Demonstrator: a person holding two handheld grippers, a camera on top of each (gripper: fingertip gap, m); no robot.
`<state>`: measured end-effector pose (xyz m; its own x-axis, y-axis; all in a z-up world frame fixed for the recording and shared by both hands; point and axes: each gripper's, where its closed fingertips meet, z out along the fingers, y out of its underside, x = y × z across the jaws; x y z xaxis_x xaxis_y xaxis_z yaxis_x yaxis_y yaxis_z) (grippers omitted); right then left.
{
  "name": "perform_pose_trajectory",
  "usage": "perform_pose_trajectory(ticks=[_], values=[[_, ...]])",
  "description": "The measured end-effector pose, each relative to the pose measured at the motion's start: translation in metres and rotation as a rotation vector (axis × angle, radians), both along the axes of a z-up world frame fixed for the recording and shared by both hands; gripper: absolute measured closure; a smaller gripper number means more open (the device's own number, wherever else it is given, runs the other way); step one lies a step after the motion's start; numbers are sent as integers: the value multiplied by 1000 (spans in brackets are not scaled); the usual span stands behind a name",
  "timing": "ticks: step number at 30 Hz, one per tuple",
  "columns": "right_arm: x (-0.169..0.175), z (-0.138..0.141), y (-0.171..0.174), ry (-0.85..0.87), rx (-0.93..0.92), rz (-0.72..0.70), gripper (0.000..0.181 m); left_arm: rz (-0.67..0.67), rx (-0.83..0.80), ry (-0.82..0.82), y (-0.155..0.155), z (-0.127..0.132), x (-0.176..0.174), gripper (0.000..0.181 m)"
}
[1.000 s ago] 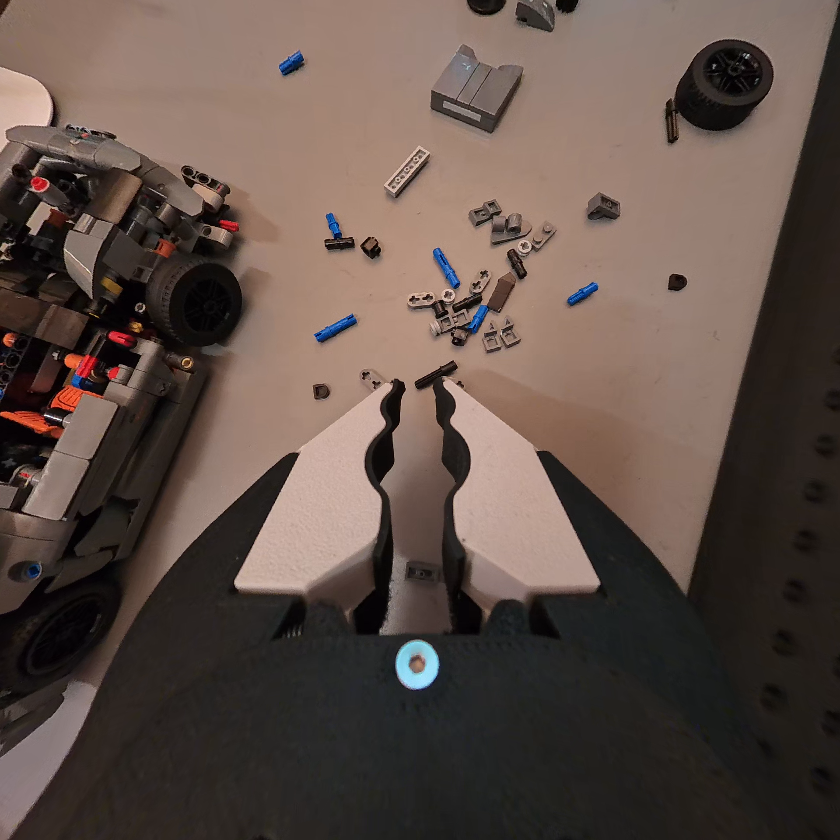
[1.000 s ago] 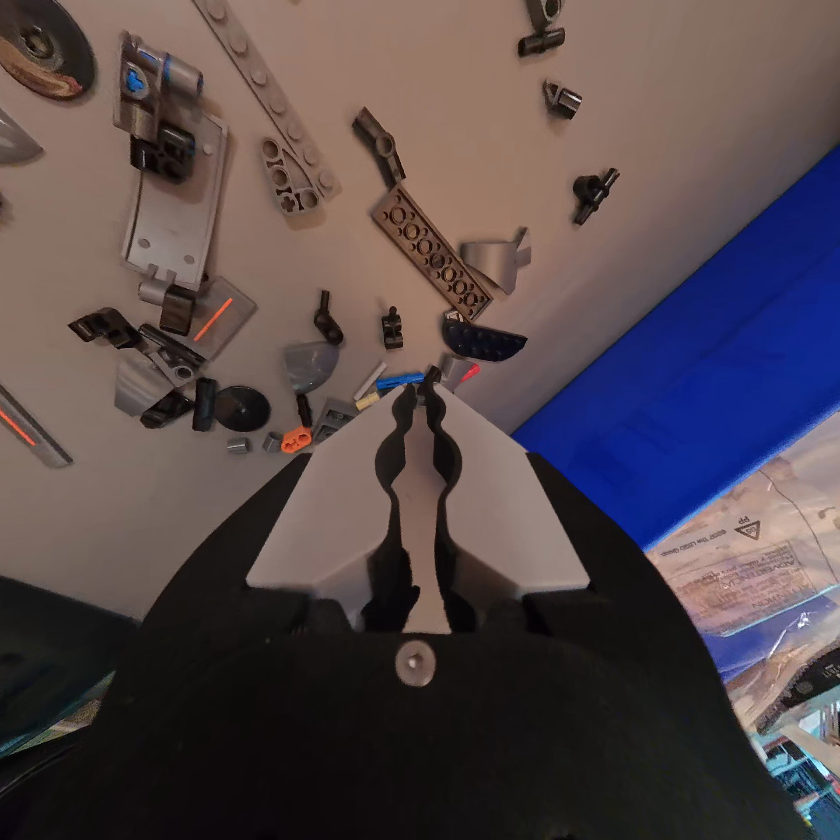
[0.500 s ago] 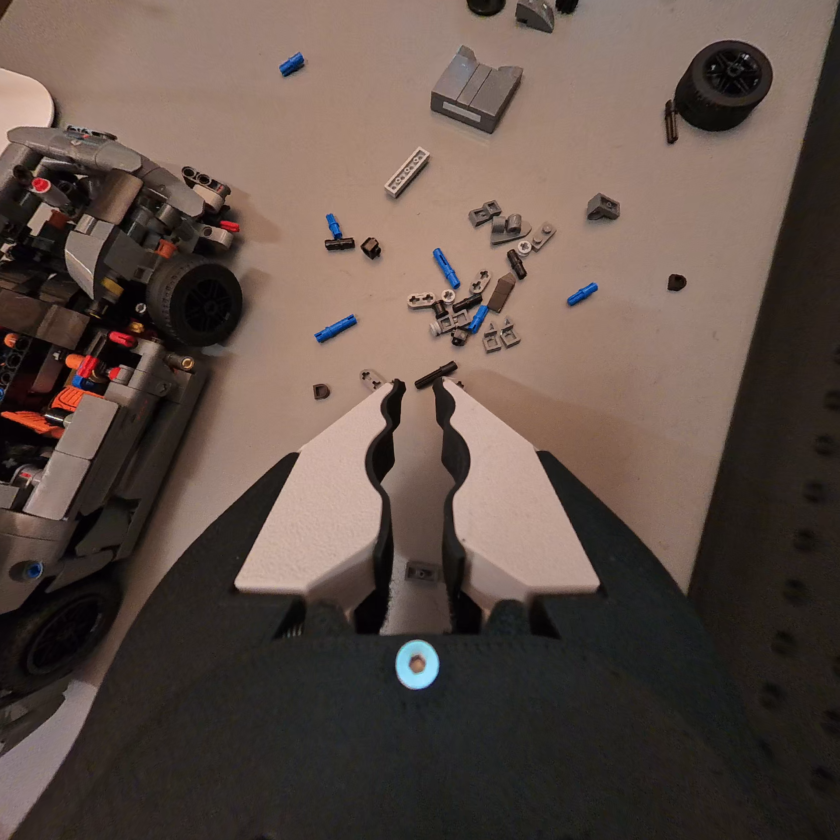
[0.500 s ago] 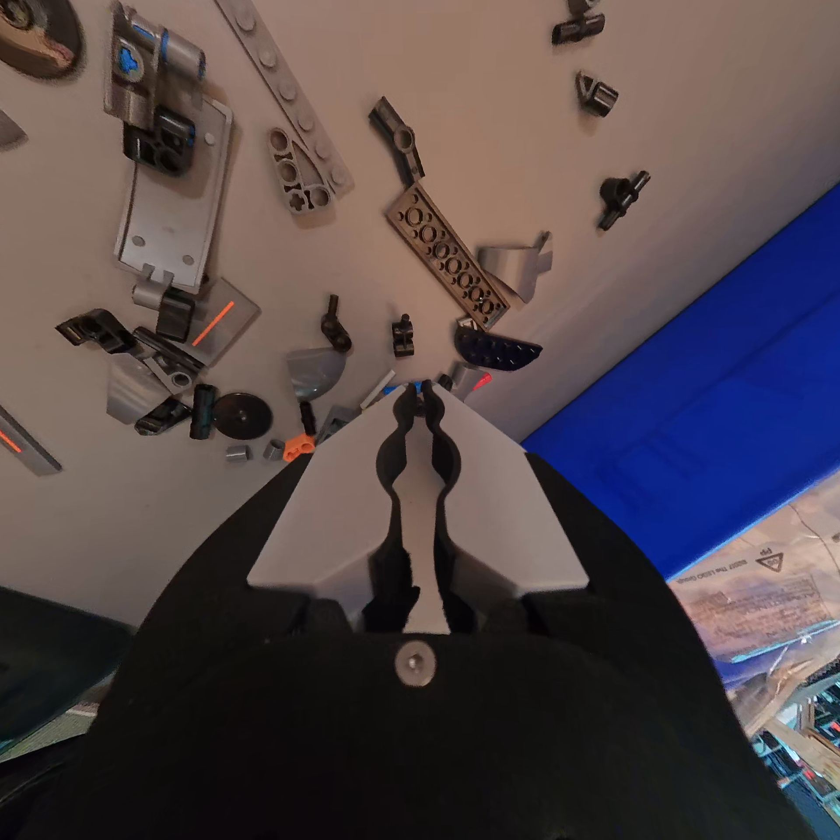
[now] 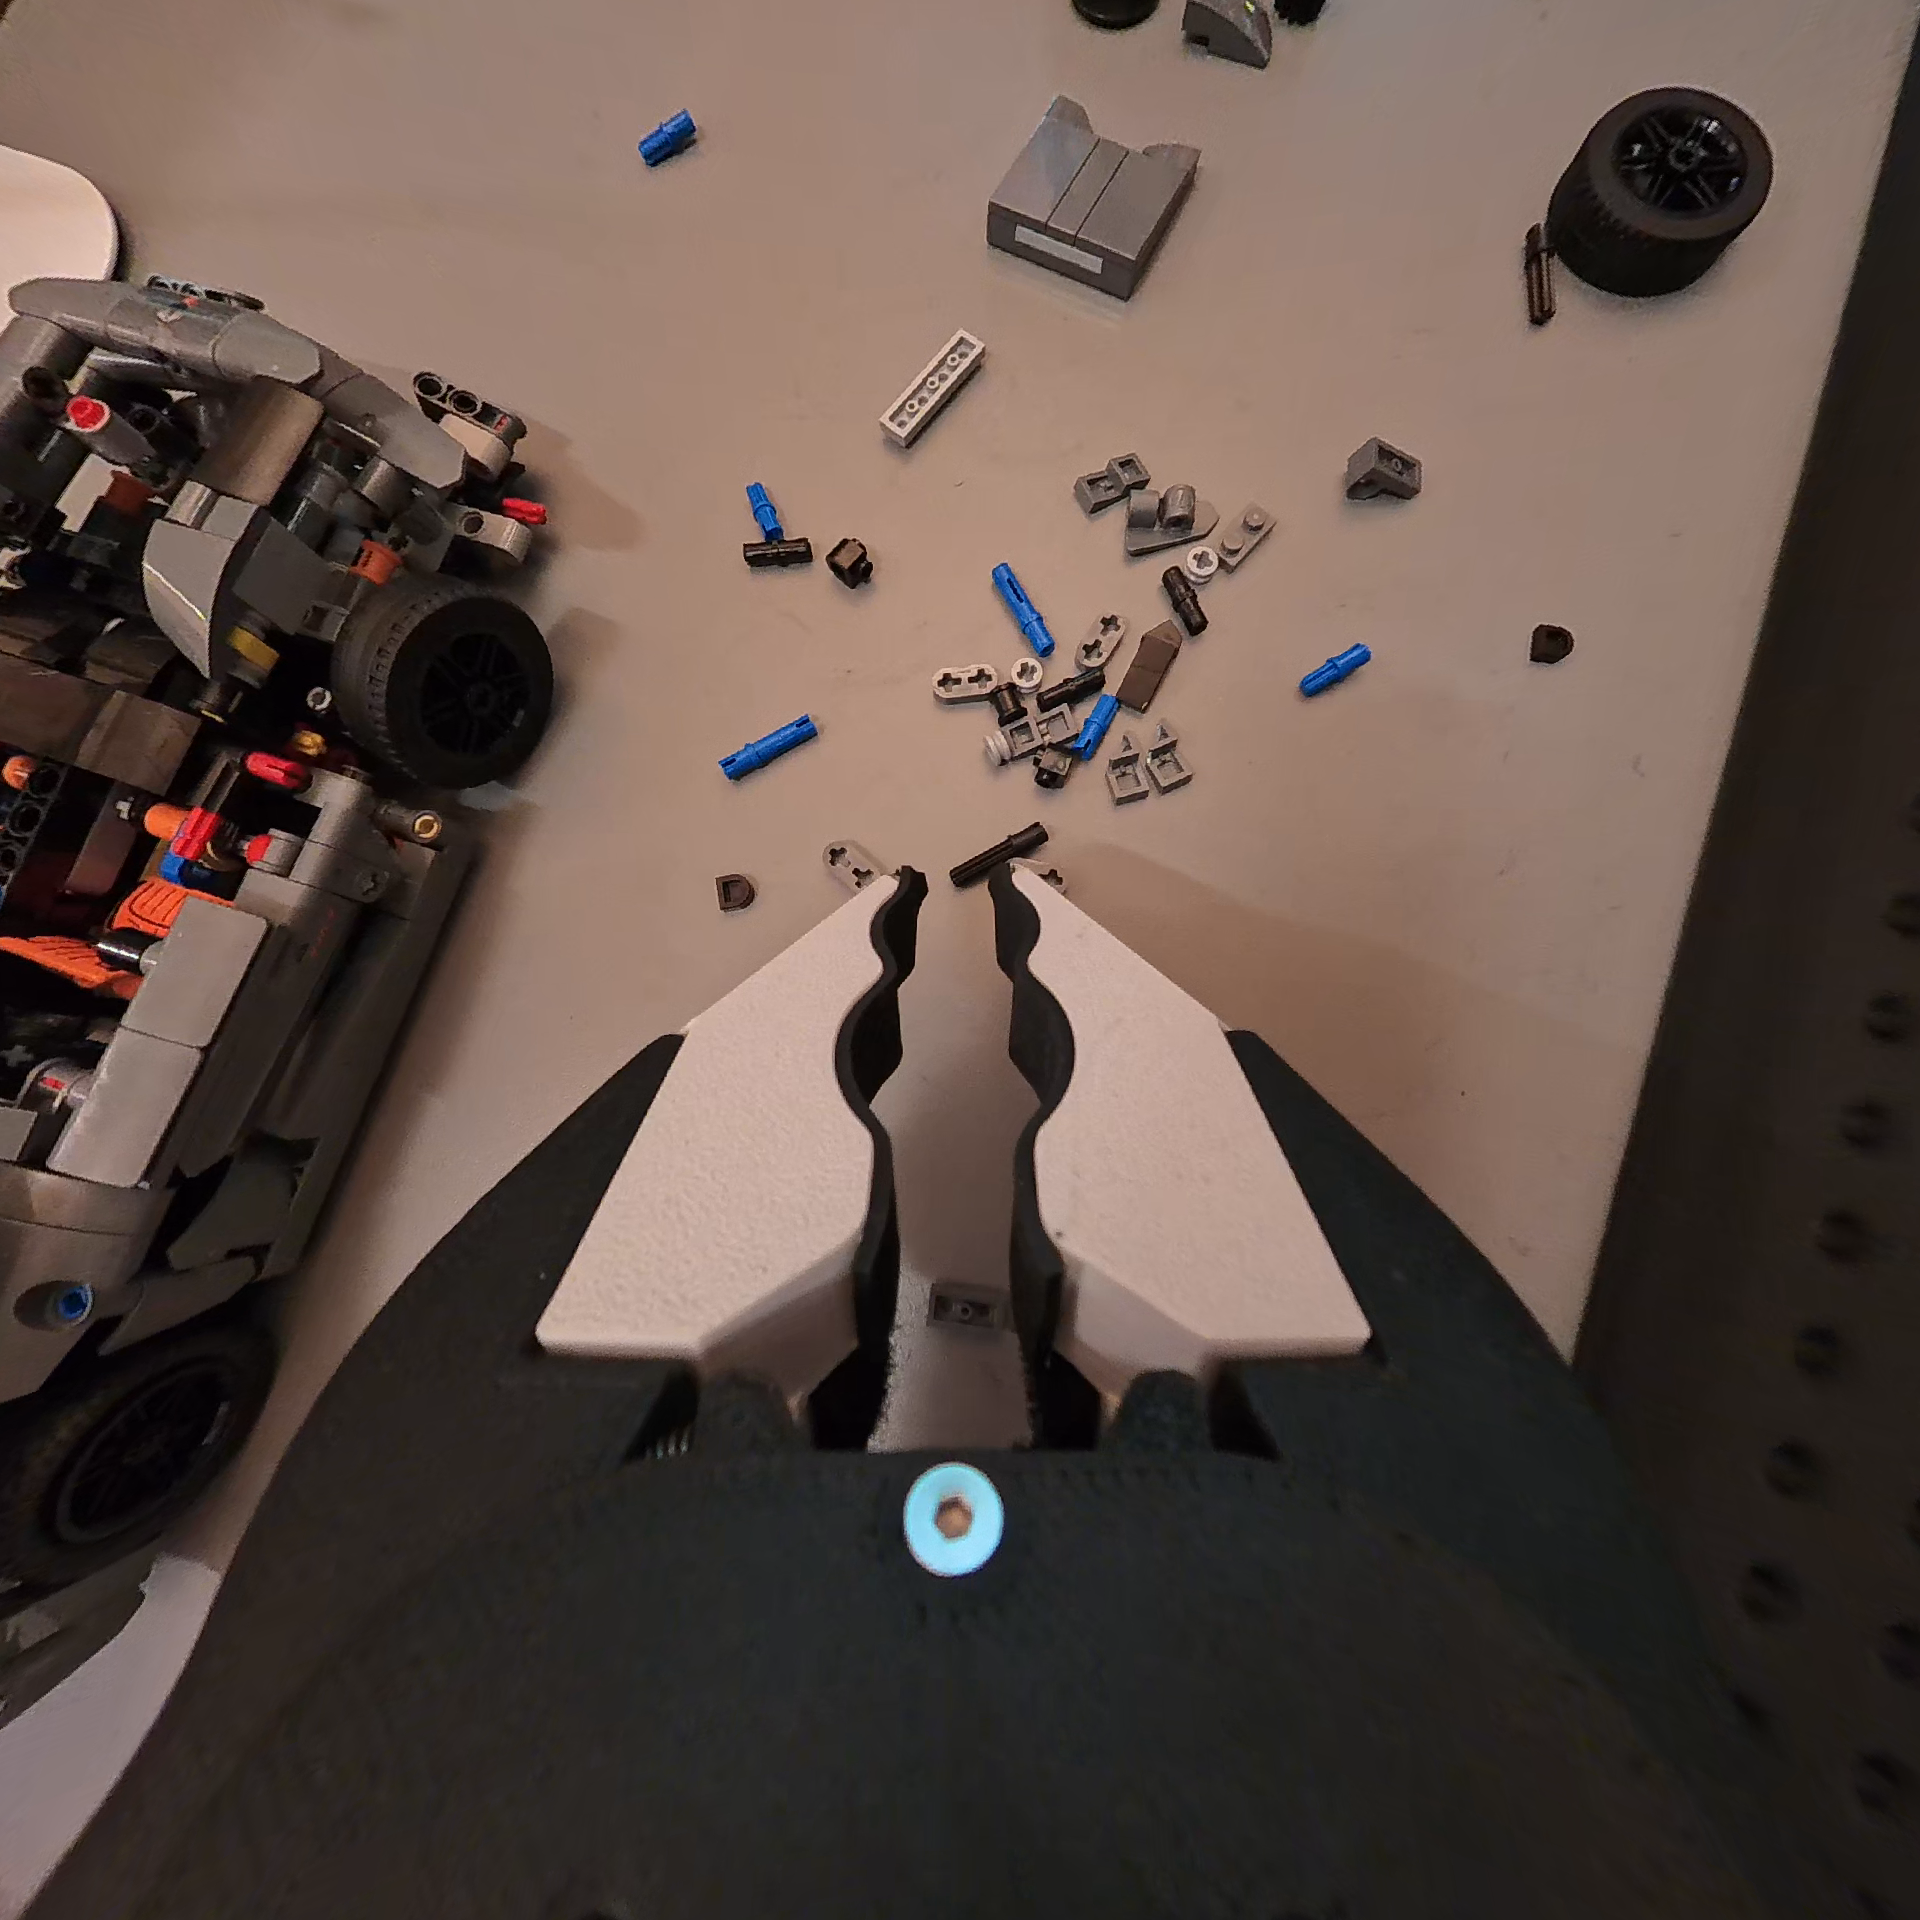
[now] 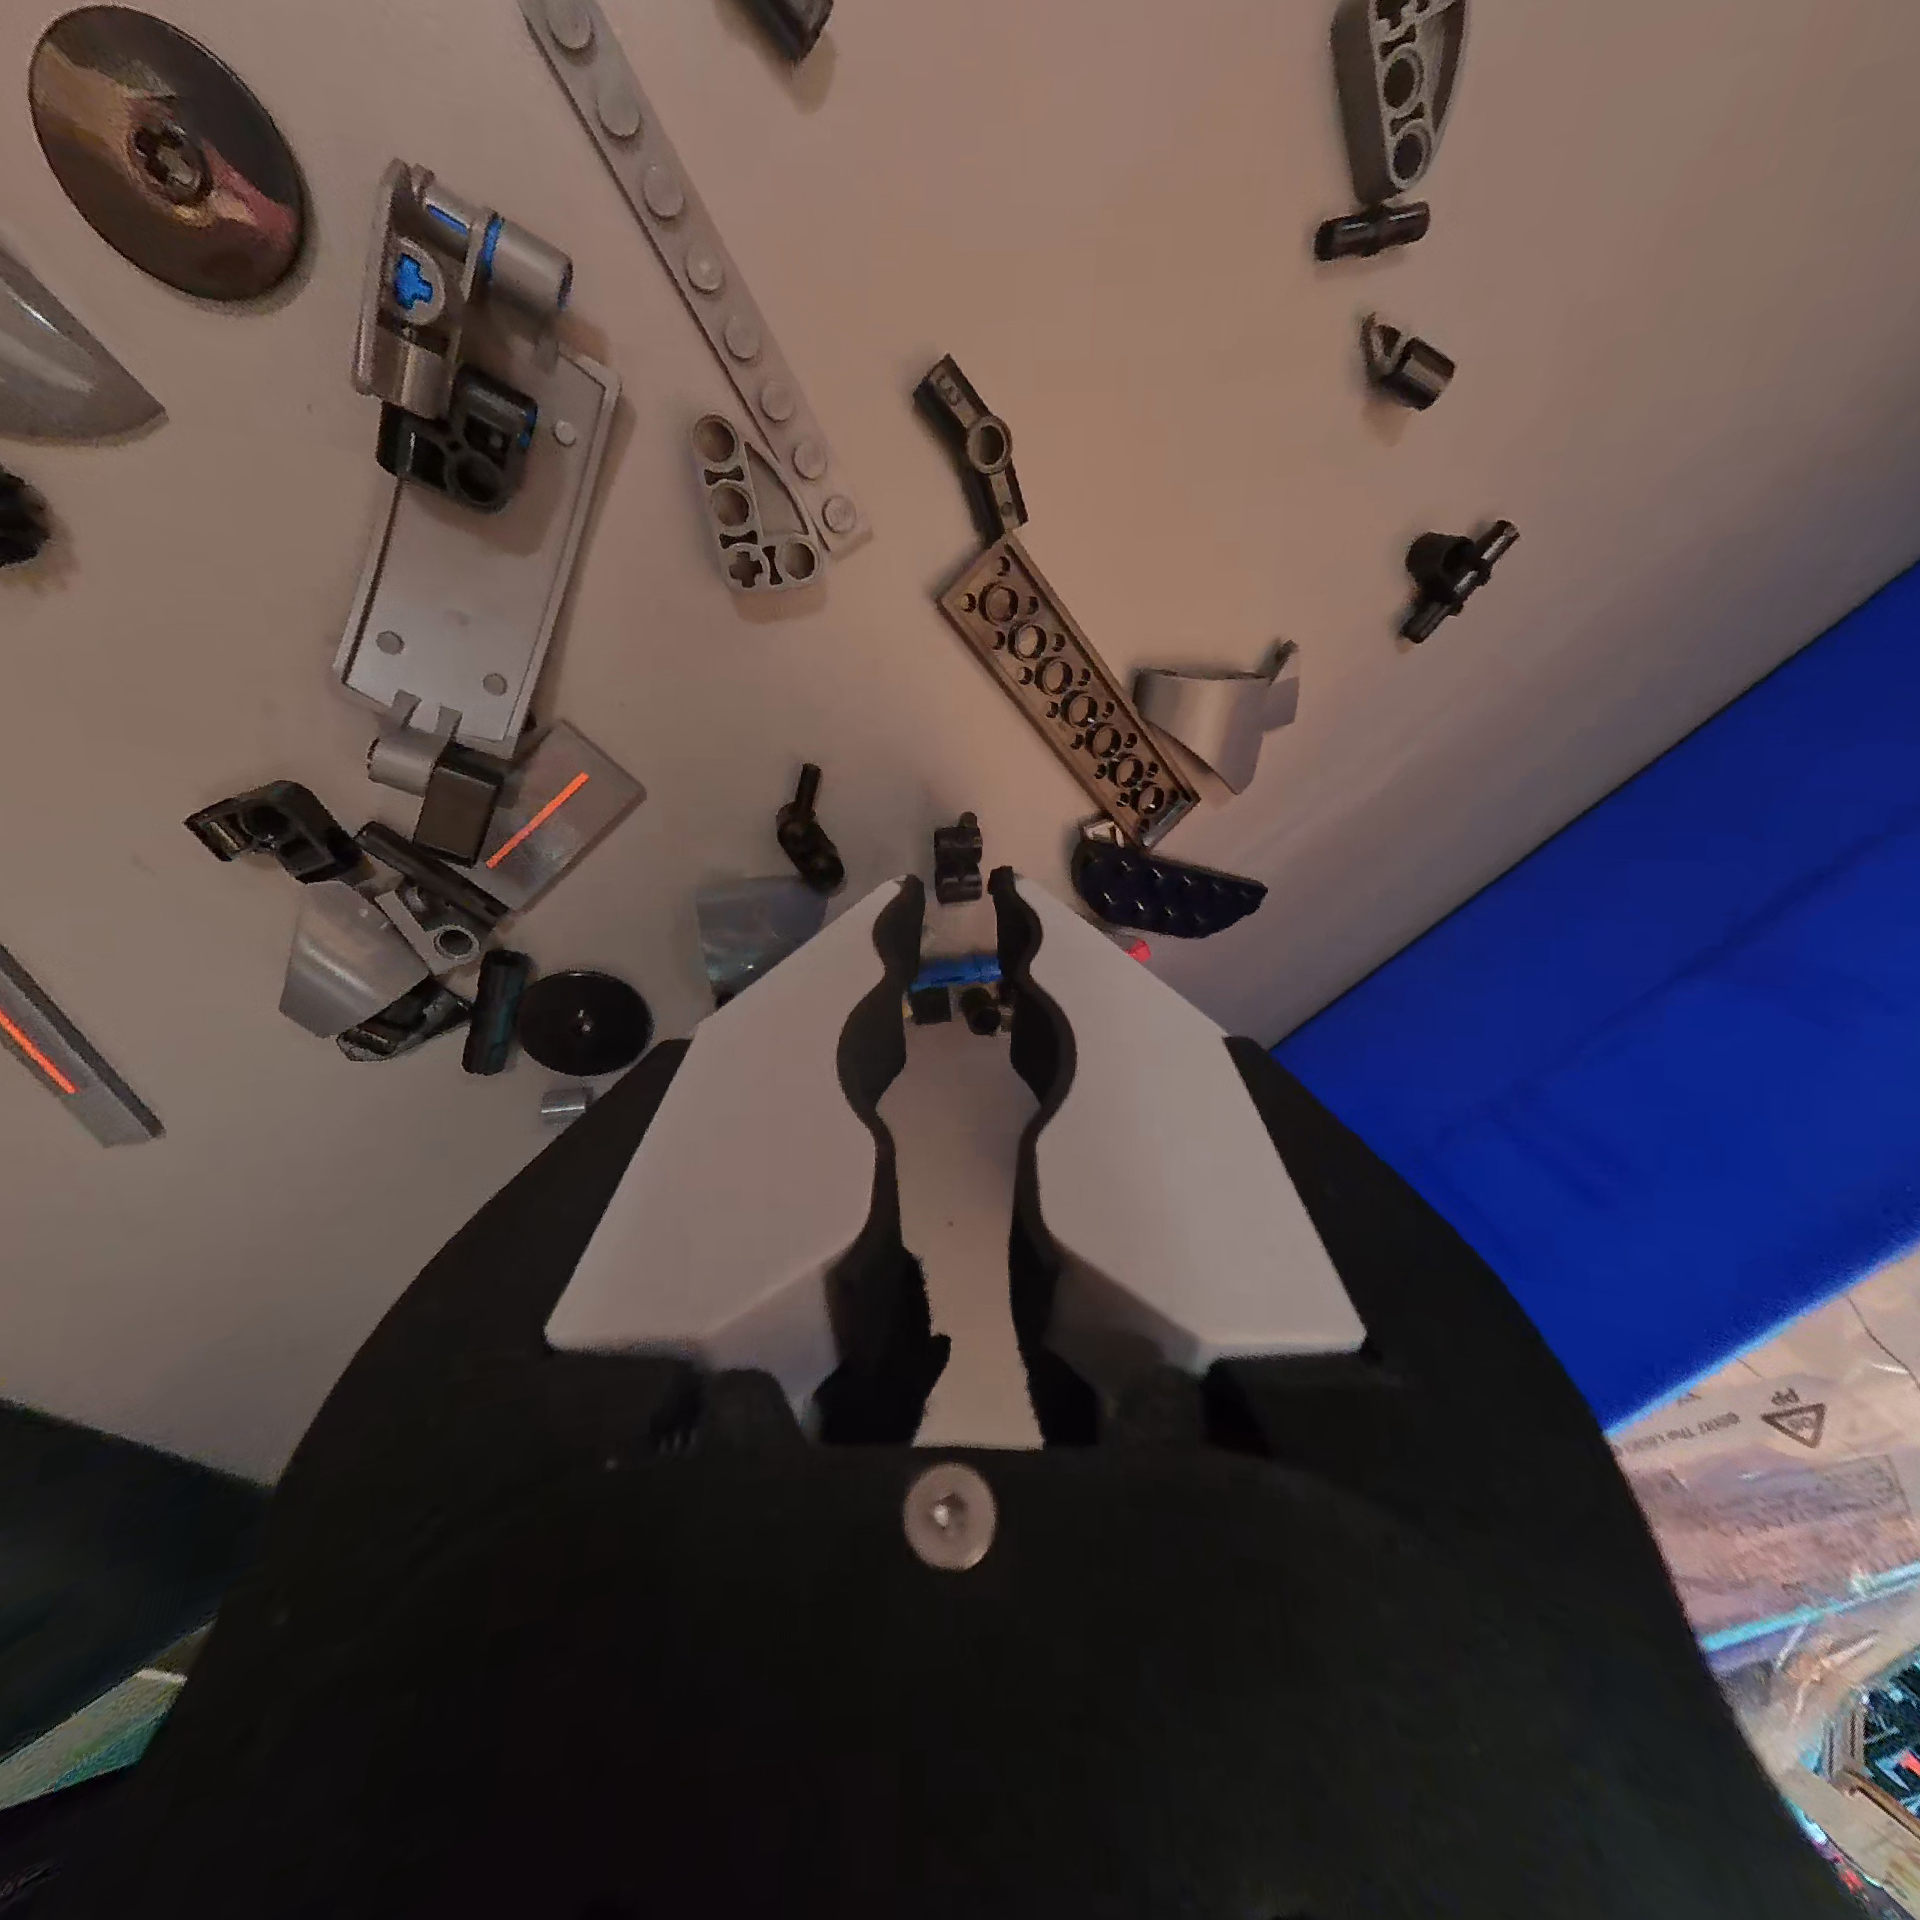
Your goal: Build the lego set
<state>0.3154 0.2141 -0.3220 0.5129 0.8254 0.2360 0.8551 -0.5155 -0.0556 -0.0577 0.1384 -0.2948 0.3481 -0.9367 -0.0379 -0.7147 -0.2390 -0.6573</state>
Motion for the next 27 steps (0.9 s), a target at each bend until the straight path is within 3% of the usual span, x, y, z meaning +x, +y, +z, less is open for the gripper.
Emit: perform_pose_trajectory(ticks=[9,16,22,27], values=[[-7,-5,-3,25,-27,10,175,-1,-1,0,0,0,0,169],[-15,11,1,141,-1,-23,175,-3,-3,0,-1,-1,0,170],[-24,3,-6,141,-42,27,176,-4,-6,1,-1,-1,0,170],[-49,16,-9,244,-24,86,175,-5,-5,0,-1,-1,1,170]])
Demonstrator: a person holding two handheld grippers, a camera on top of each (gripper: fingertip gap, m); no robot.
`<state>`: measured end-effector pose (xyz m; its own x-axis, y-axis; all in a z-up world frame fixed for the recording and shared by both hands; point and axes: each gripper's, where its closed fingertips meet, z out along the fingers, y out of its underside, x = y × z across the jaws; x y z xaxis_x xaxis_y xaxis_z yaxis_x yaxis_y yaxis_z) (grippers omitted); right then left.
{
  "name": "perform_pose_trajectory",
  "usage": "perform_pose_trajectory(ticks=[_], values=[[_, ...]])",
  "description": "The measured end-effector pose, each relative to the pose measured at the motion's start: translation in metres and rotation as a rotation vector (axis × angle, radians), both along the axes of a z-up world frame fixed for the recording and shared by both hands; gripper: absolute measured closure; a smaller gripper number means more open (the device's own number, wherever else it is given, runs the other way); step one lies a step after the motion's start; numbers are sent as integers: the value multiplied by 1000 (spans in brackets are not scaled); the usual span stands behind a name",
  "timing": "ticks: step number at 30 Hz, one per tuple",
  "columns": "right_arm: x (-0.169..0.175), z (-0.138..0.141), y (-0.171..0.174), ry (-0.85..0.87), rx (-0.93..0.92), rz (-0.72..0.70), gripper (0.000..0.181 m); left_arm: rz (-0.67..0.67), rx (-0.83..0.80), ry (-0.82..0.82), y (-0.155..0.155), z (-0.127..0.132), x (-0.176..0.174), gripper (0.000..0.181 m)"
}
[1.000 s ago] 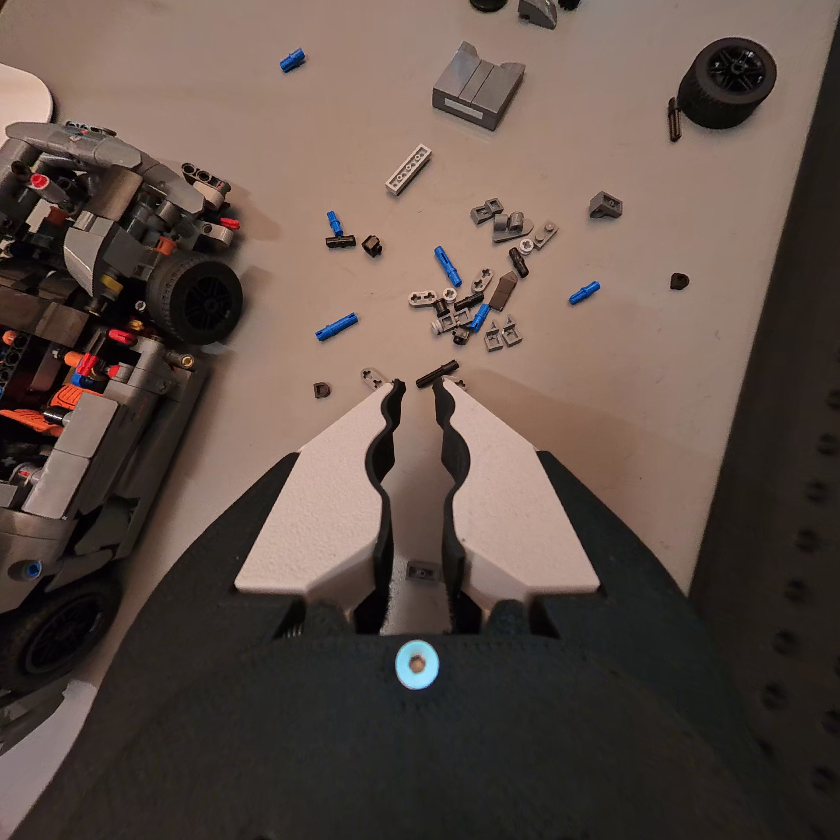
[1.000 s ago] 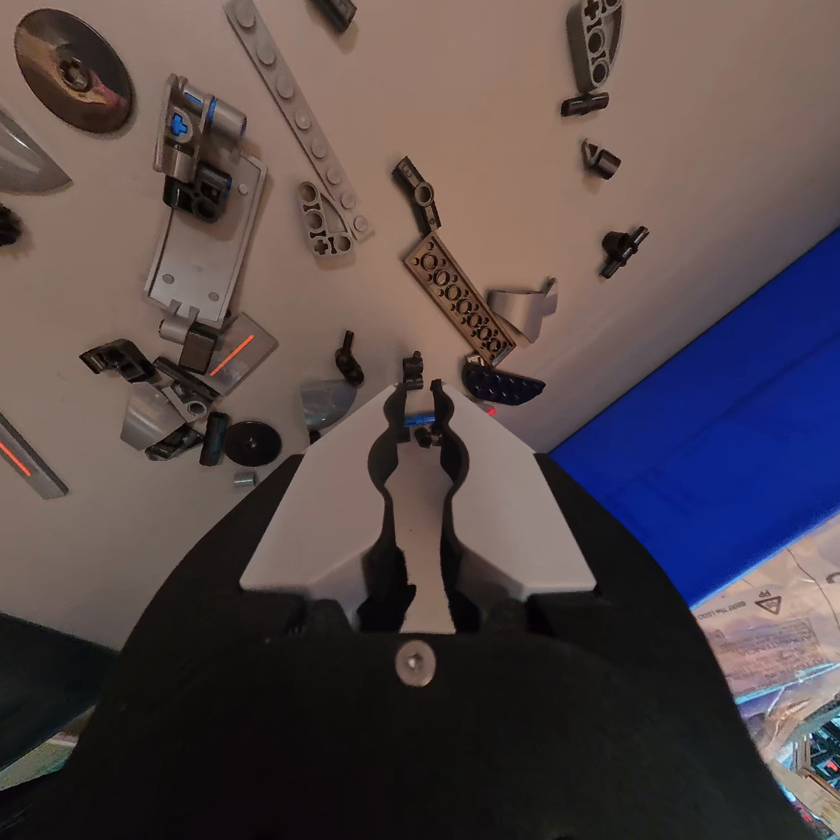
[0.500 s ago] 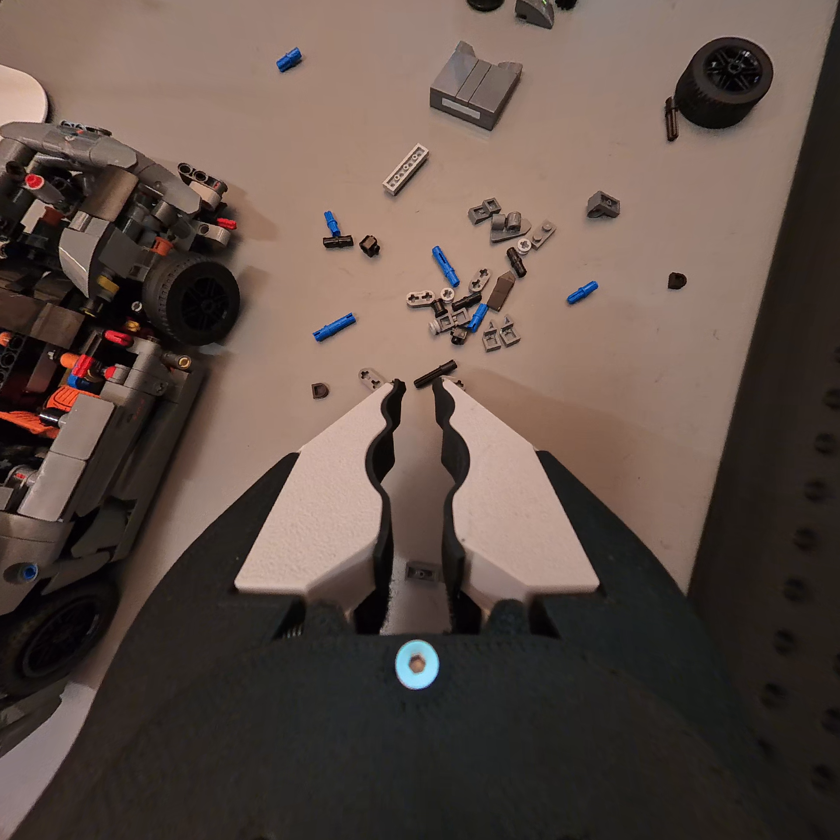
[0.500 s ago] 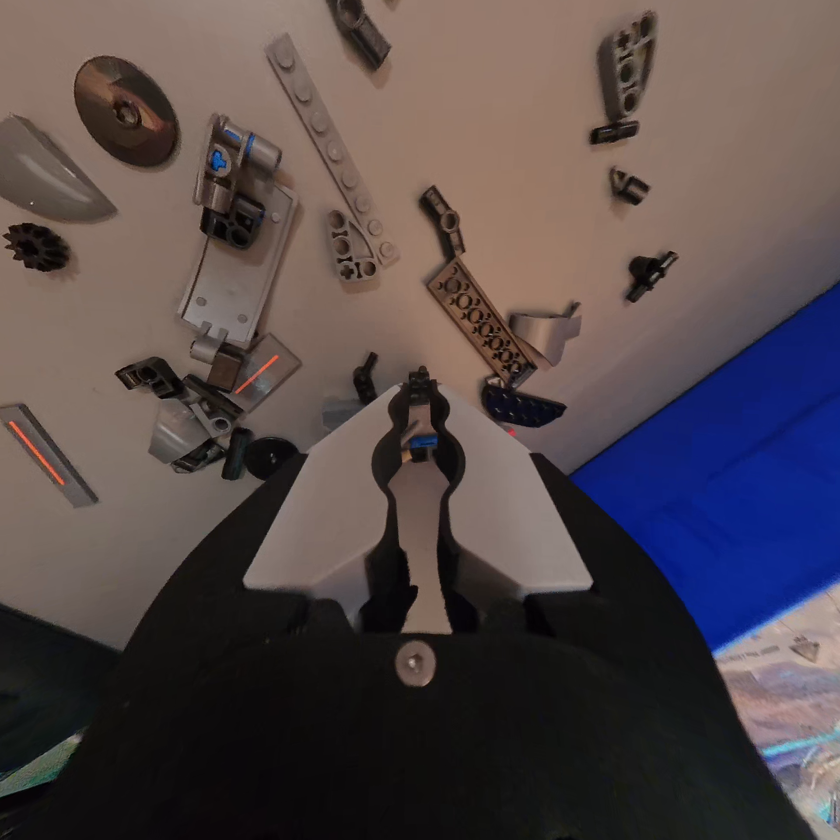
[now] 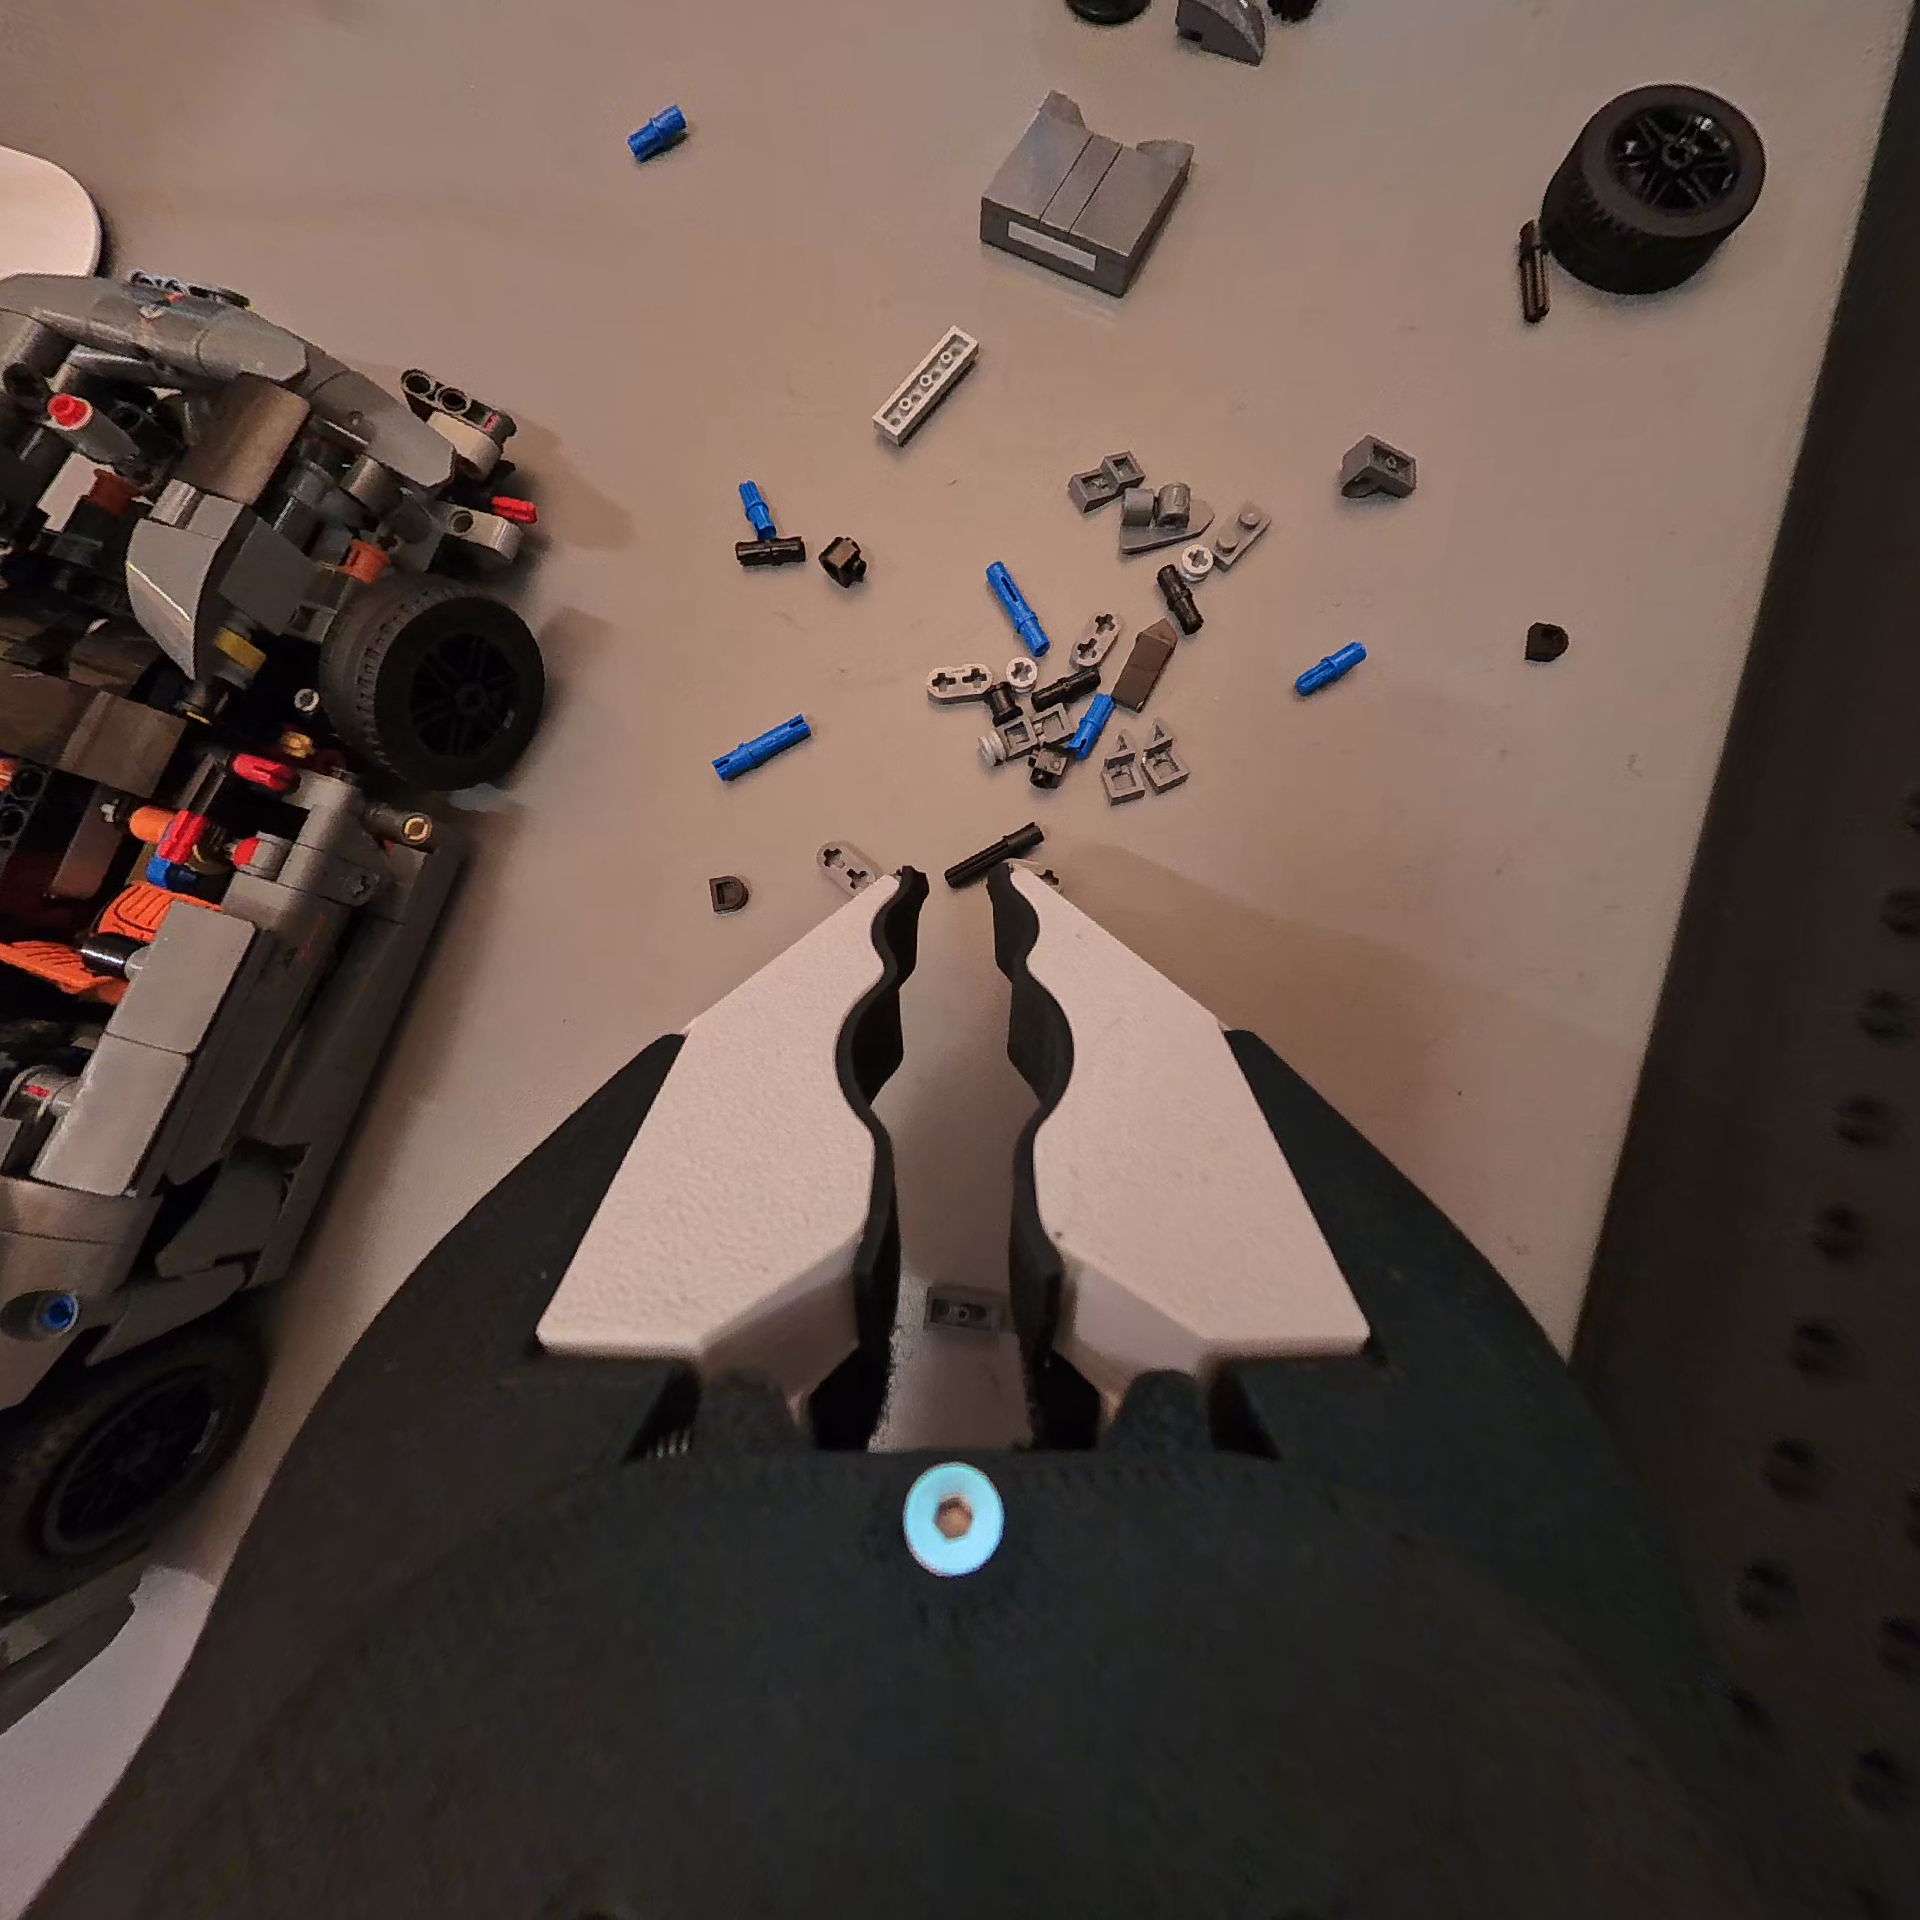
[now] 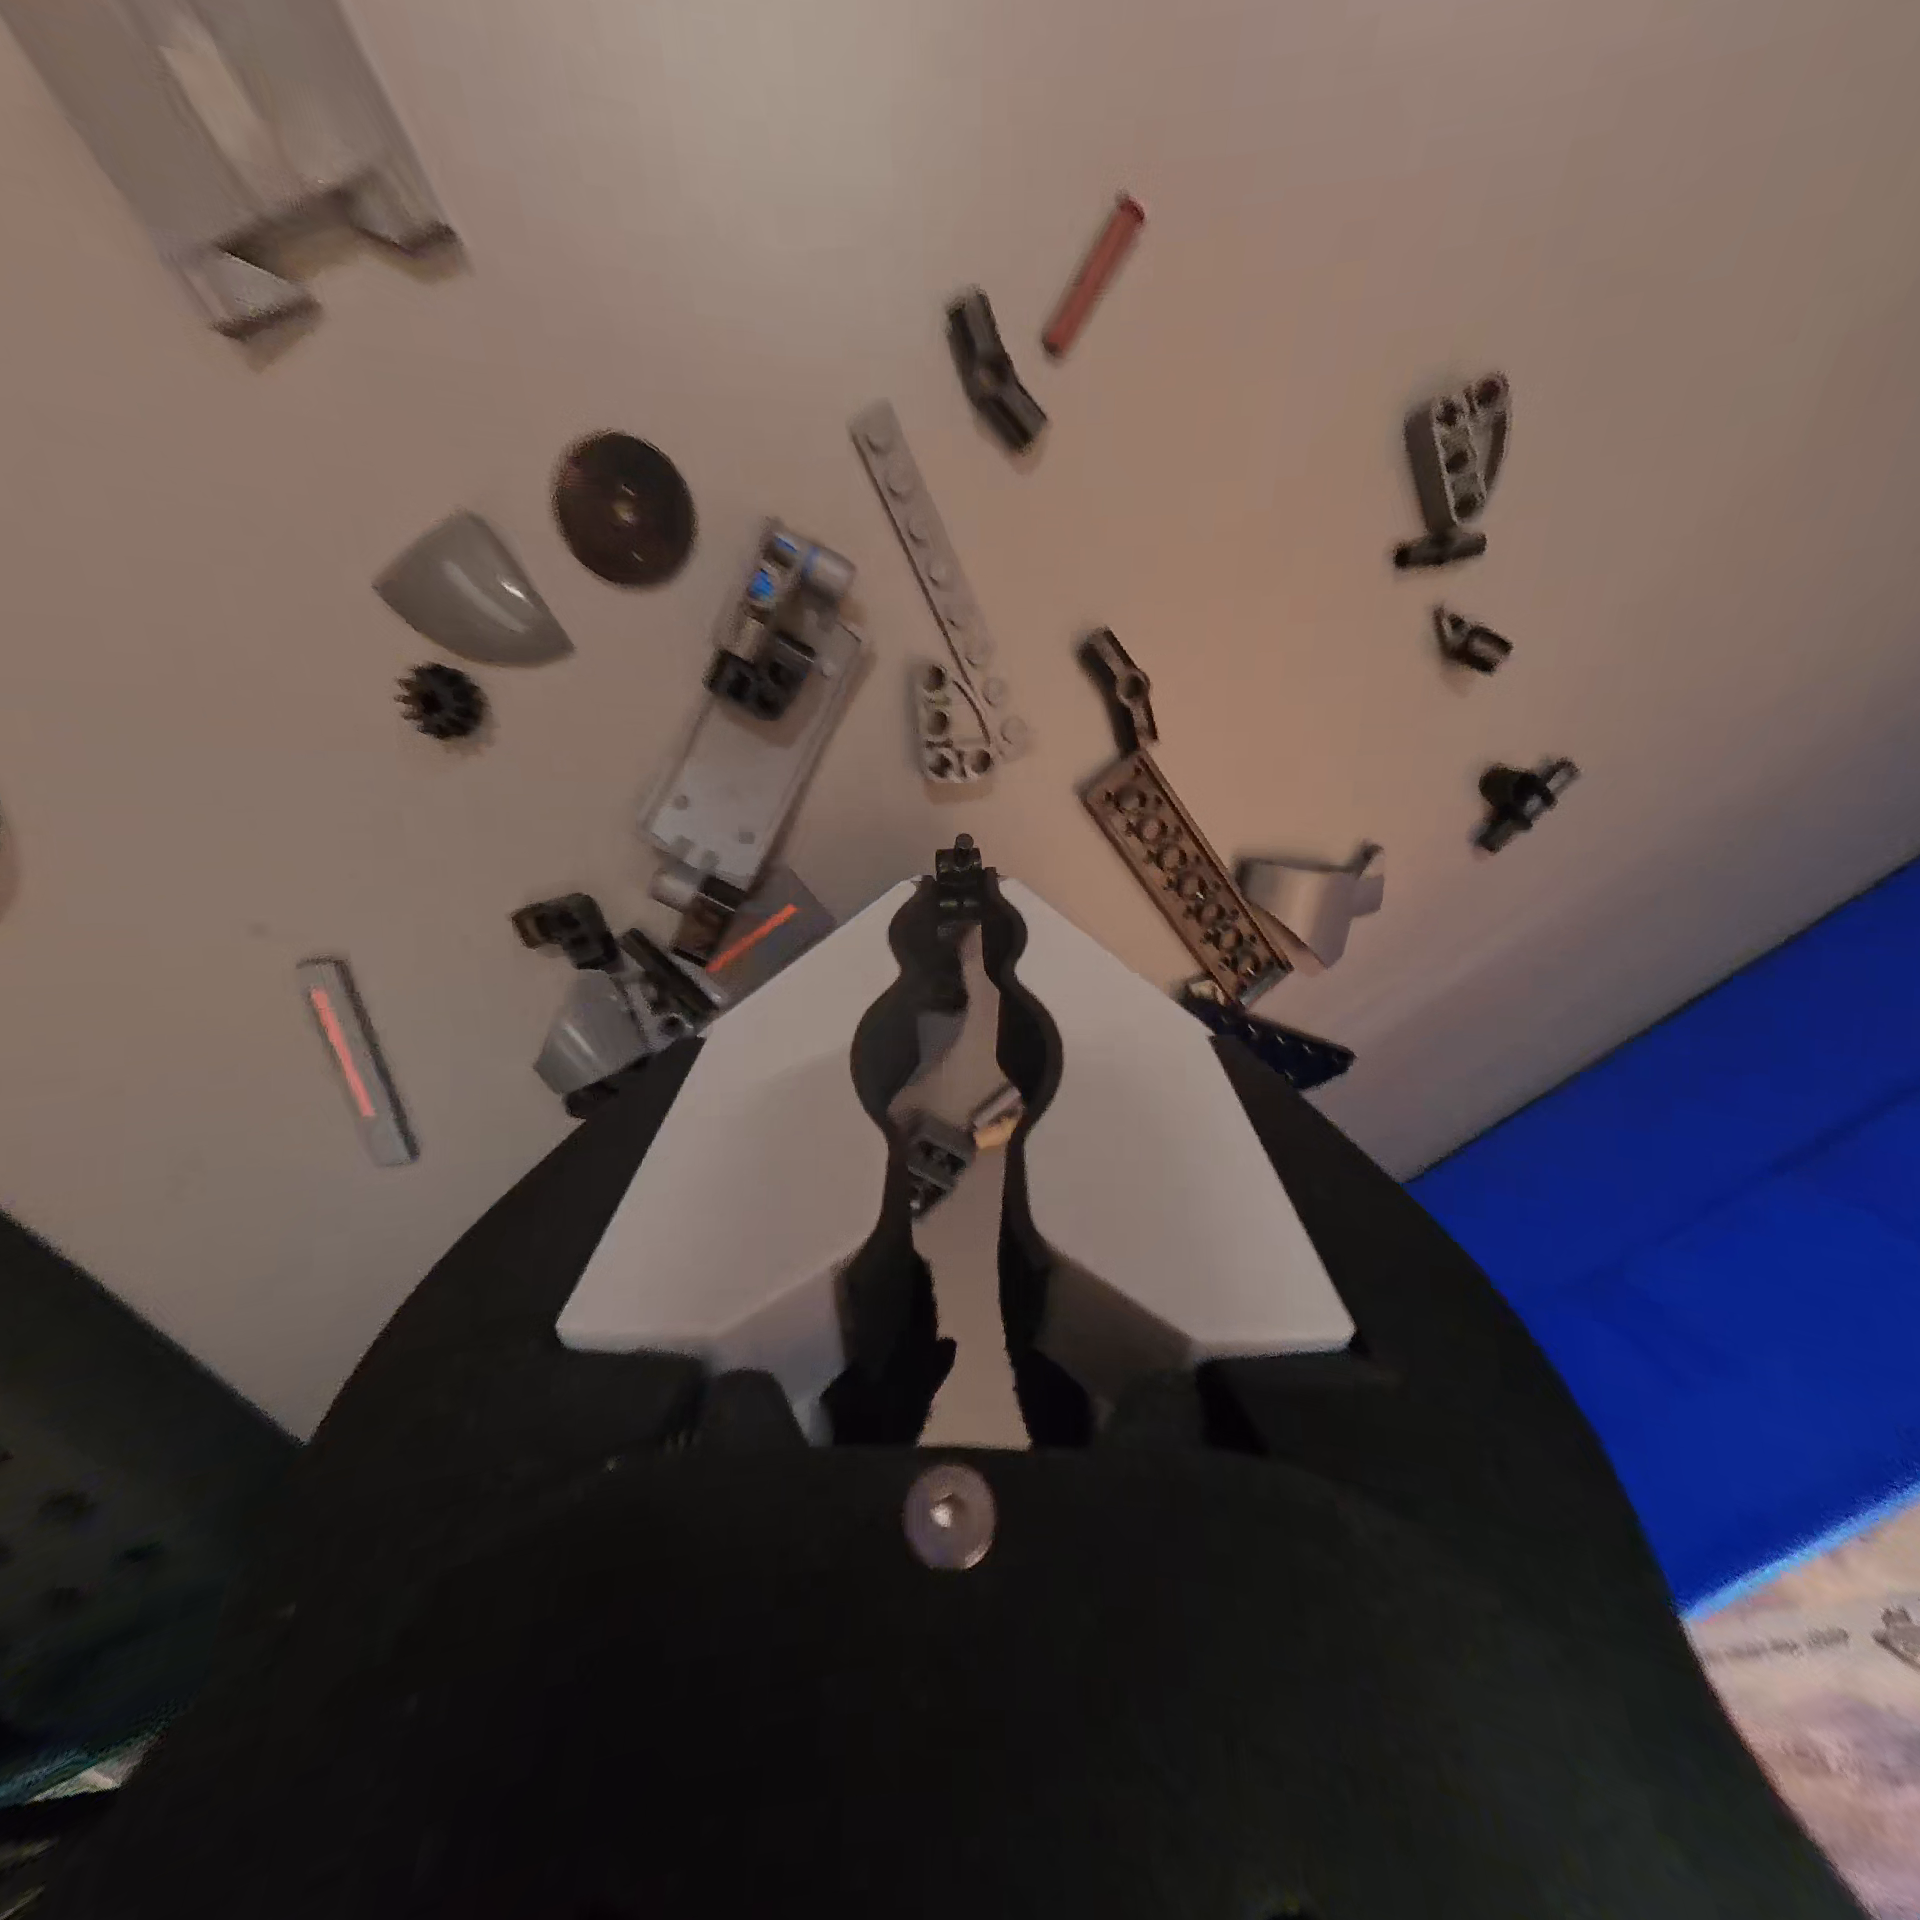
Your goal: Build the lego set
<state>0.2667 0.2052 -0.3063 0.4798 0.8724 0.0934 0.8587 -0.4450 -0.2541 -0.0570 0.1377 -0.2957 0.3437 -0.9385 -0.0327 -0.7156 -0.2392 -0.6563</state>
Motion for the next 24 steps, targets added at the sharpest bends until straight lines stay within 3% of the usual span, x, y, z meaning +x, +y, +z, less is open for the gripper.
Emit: perform_pose_trajectory(ticks=[5,14,19,21,24], values=[[-54,11,-47,205,-149,229,175,0,-2,1,0,0,0,170],[-69,-11,-110,141,-402,445,176,0,-8,3,0,-2,0,170],[-69,-17,-101,109,-383,407,165,-2,-11,6,0,-3,1,170],[-67,-11,-94,123,-356,386,158,-2,-11,6,-1,-3,1,170],[-57,7,-80,158,-295,338,163,-2,-11,3,0,-2,1,170]])
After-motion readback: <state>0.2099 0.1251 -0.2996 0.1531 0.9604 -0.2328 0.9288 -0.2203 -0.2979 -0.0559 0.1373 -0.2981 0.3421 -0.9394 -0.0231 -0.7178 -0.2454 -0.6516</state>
